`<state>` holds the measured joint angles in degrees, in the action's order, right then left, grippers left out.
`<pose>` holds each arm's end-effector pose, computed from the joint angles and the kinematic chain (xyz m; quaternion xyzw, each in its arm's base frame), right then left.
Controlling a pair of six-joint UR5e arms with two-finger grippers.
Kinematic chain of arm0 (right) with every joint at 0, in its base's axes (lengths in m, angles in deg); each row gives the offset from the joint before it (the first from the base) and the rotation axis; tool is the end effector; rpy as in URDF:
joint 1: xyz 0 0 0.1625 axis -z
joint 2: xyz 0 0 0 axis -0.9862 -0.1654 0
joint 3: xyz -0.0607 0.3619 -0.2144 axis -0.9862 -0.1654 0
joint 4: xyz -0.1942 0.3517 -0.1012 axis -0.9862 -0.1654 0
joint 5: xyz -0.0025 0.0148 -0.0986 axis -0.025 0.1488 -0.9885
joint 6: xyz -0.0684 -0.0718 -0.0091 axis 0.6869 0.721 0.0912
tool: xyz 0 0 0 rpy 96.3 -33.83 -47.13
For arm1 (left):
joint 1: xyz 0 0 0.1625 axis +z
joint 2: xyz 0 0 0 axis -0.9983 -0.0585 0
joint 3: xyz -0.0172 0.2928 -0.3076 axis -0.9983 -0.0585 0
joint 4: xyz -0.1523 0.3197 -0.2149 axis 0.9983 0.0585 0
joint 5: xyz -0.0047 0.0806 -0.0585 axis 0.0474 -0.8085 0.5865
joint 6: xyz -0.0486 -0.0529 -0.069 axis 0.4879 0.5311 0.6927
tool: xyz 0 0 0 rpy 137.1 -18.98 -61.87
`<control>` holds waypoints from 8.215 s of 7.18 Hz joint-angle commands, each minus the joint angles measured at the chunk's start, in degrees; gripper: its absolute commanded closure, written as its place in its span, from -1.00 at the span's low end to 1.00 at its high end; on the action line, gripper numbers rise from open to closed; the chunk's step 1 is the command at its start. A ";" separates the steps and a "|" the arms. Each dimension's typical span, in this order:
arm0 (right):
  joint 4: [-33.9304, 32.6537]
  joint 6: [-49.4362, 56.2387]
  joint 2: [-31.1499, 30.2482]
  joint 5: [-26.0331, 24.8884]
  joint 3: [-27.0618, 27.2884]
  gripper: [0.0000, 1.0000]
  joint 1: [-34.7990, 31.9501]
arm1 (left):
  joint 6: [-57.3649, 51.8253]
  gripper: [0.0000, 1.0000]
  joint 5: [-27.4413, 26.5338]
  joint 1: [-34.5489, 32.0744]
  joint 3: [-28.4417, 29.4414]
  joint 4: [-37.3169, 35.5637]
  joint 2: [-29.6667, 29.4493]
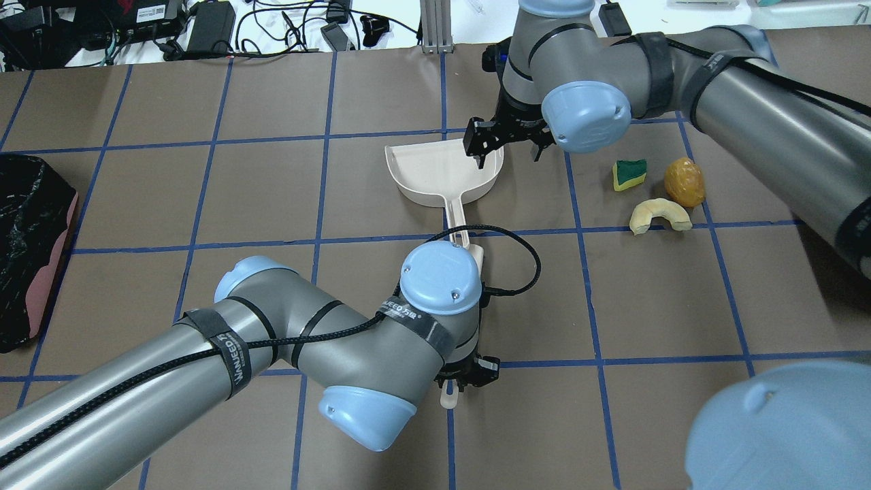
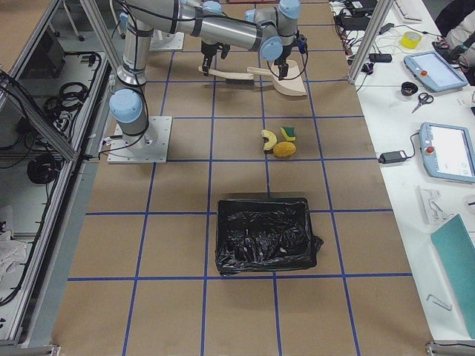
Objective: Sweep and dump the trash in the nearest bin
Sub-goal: 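Grasp the dustpan handle with the right gripper while the left holds the brush, then pull the brush off the dustpan with the left gripper while the right lifts the dustpan, then place the dustpan near the debris with the right gripper while the left brings the brush, then sweep the pale peel into the dustpan with the brush in the left gripper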
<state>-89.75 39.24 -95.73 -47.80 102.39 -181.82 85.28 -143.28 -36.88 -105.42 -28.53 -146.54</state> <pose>0.2660 -0.6036 0.3084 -0.0848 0.9953 -0.0104 0.0452 -0.3770 -0.3103 0.2241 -0.0893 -0.9927 -0.0804 0.0113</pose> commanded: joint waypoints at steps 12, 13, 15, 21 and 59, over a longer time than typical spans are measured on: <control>-6.84 -1.84 1.53 0.08 8.33 -0.67 -7.73 | -14.74 1.00 -8.24 22.22 6.20 31.28 19.93; -7.38 -1.74 1.61 -0.09 8.33 -0.48 -7.73 | -20.63 1.00 -8.24 28.89 10.06 32.96 19.32; -7.30 -2.61 2.14 0.08 8.42 -0.32 -7.73 | -28.05 1.00 -12.07 39.98 12.99 33.33 18.18; -7.21 -2.80 1.44 -0.45 8.24 -0.11 -7.73 | -34.58 1.00 -11.32 43.99 14.22 28.58 14.66; -3.32 107.95 -1.99 -23.38 6.03 1.00 43.86 | 36.18 1.00 5.48 -9.80 54.56 -1.65 -37.98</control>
<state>-90.48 147.20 -98.37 -71.15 107.26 -137.93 121.59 -137.13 -46.63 -52.15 -29.96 -183.20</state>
